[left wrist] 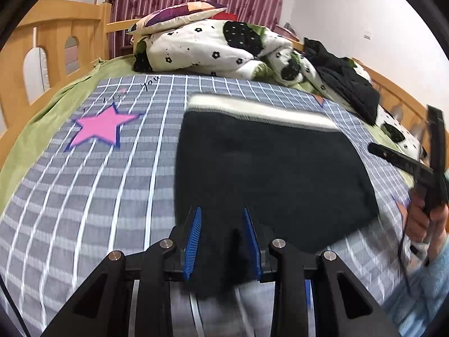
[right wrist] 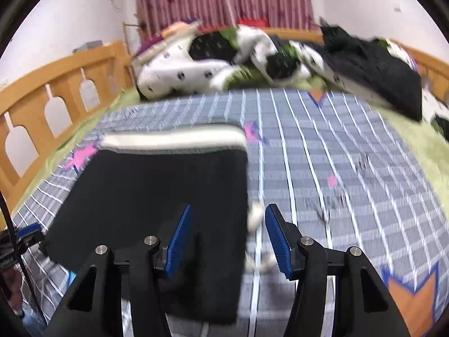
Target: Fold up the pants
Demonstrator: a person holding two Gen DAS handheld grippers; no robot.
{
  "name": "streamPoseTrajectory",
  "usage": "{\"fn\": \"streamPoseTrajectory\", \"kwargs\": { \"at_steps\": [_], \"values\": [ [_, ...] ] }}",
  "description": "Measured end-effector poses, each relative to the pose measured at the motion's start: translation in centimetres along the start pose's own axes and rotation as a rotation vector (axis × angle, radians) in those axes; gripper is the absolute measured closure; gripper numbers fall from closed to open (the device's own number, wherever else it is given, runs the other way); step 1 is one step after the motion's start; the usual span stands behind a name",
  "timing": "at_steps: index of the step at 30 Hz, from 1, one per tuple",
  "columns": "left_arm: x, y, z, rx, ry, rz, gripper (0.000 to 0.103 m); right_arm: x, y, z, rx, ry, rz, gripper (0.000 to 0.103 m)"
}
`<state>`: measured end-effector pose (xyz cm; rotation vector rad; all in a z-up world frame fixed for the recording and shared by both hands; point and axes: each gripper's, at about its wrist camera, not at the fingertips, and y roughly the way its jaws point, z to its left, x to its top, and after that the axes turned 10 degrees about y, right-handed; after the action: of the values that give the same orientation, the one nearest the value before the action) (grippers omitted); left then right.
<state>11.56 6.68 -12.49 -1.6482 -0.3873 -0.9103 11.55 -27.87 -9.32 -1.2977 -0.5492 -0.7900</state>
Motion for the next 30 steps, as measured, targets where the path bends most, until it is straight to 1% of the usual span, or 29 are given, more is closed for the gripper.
{"fn": "streamPoseTrajectory", "kwargs": {
  "at_steps": [2,4,6,8,10,11,13,14,15,16,18,20,22,27,30],
  "values": [
    [3.1,1.6,0.4,0.021,-0.001,-0.013,0.074,1.8,0.8,1.3,-0.036,-0.061,-0.027,0.048],
    [6.4,3.7,0.5,0.040,-0.001,-0.012,0.074,3.3,2.1,2.5,-0.059,-0.111,-0.046,0.054],
    [9.4,6.1,0.5,0.010,-0.002,-0.009,0.074,5.1,4.3,3.5,-0.045,-0.129,-0.023,0.058],
    [11.5,8.6,0.1,0.017,0.013,-0.004,0.074,6.3,6.4,4.1,-0.032,-0.137,-0.010,0.058],
    [12.7,11.8,-0.5,0.064,0.057,0.030,0.074,7.2,8.8,4.6,-0.051,-0.149,0.001,0.059],
    [12.6,14.1,-0.7,0.123,0.076,0.066,0.074,7.2,10.3,4.7,-0.070,-0.154,0.026,0.060],
    [11.6,16.9,-1.1,0.157,0.105,0.110,0.074,6.3,14.0,4.4,-0.116,-0.178,0.117,0.062],
    [11.2,17.3,-1.4,0.165,0.122,0.108,0.073,5.9,14.6,4.2,-0.126,-0.185,0.121,0.062],
    [11.3,17.1,-1.5,0.164,0.122,0.098,0.074,6.0,14.7,4.2,-0.113,-0.187,0.109,0.062],
    [11.3,16.8,-1.3,0.145,0.107,0.083,0.074,6.3,14.7,4.1,-0.112,-0.188,0.122,0.062],
    [11.0,17.0,-0.4,0.103,0.064,0.080,0.073,6.4,15.0,4.0,-0.106,-0.194,0.123,0.062],
    [10.8,17.0,0.3,0.063,0.025,0.072,0.074,6.6,15.3,3.5,-0.080,-0.174,0.125,0.062],
    [10.8,17.0,0.5,0.061,0.025,0.067,0.073,6.7,15.3,3.2,-0.064,-0.156,0.130,0.062],
    [10.7,16.9,0.2,0.081,0.040,0.065,0.073,6.3,15.2,3.7,-0.085,-0.177,0.112,0.062],
    [10.7,16.9,0.0,0.093,0.049,0.062,0.073,6.4,15.2,3.3,-0.062,-0.154,0.118,0.062]
  ]
}}
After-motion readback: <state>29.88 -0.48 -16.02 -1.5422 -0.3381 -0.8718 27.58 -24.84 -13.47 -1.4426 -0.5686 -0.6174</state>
